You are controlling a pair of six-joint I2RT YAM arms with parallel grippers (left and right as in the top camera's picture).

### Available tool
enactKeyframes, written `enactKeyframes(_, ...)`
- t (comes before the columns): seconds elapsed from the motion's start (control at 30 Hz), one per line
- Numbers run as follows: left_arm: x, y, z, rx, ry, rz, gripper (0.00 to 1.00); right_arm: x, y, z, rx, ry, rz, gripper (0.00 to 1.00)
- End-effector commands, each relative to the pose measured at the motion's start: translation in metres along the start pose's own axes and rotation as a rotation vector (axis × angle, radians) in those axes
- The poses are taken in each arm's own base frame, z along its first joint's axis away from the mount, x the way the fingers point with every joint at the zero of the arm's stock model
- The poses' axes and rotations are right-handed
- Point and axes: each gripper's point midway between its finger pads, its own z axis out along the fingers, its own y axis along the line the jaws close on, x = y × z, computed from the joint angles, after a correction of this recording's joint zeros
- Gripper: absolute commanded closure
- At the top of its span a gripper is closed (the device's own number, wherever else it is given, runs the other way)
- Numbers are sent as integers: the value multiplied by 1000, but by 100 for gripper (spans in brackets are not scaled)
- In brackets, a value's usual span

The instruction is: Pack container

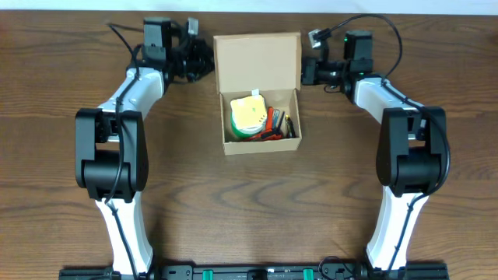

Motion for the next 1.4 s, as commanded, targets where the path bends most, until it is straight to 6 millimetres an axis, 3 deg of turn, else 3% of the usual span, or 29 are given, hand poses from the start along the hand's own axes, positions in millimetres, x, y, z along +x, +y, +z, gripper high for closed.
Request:
enactKeyframes(0.0, 2, -29, -7, 72, 38, 121, 95, -3, 22, -12, -148, 24, -8, 99)
enactKeyframes(0.27, 25, -37, -35, -79, 82, 292, 94, -20, 61, -29, -208, 15, -91, 99)
enactKeyframes(0.43, 45, -42, -59, -241, 122, 427, 94, -15, 83, -34, -158, 39, -142, 99)
enactKeyframes(0.67, 80, -56, -78, -393, 217, 585, 95, 30, 75, -50, 179, 210, -172, 99)
enactKeyframes(0.87, 111, -70, -90, -454, 298, 646, 94, 42, 103, -79, 317, 282, -248, 99)
enactKeyframes(0.97, 133, -62, -89, -500, 371, 631, 95, 53, 113, -88, 355, 331, -271, 99)
enactKeyframes(1.1, 163, -46, -76, -499, 452, 621, 94, 82, 113, -88, 340, 434, -266, 99)
enactKeyframes(1.37, 189, -16, -62, -519, 481, 559, 94, 135, 85, -71, 326, 495, -202, 99)
